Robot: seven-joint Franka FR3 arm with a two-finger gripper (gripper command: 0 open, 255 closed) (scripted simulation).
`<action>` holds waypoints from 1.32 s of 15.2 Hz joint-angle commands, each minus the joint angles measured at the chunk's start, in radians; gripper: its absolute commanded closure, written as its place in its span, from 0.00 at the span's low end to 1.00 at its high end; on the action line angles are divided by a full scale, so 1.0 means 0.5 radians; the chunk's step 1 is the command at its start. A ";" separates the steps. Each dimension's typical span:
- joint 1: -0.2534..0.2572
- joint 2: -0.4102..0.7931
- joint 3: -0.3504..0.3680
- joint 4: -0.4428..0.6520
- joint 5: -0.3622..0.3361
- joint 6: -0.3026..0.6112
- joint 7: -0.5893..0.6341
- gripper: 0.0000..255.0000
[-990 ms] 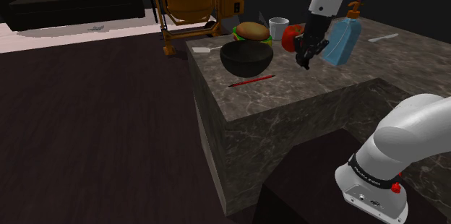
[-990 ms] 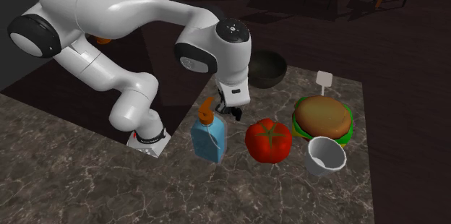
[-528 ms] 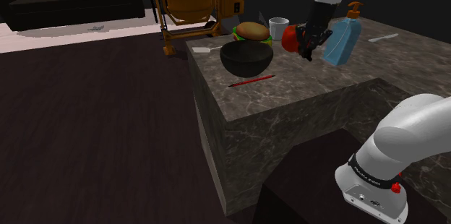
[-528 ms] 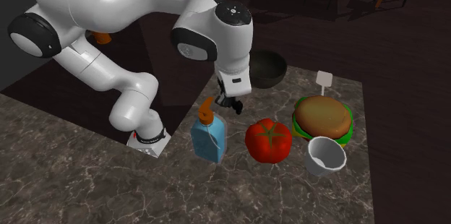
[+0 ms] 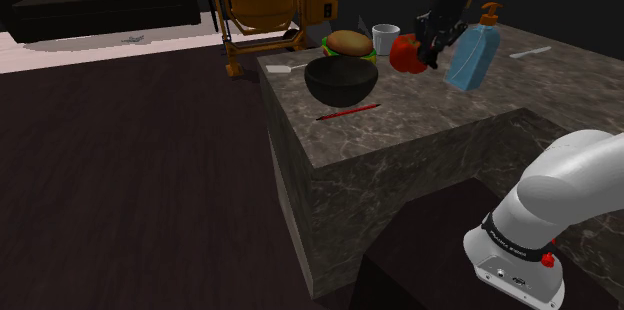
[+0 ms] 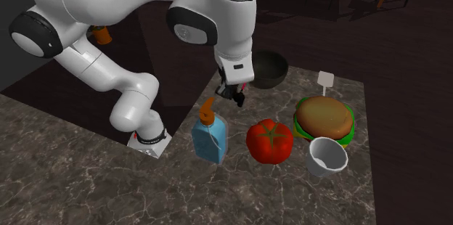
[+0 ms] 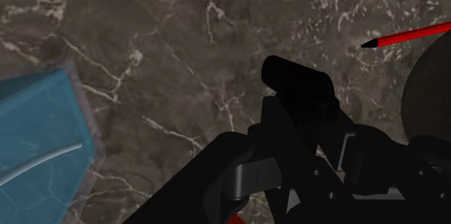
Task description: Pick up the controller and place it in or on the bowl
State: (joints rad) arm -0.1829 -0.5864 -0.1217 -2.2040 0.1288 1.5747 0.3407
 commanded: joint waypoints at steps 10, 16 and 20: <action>0.013 0.077 -0.002 0.358 0.010 -0.278 0.043 1.00; 0.046 0.164 0.063 0.508 0.055 -0.327 0.141 1.00; 0.103 0.294 0.194 0.605 0.125 -0.262 0.310 1.00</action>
State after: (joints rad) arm -0.1373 -0.4539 -0.0394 -1.9060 0.1841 1.4298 0.4770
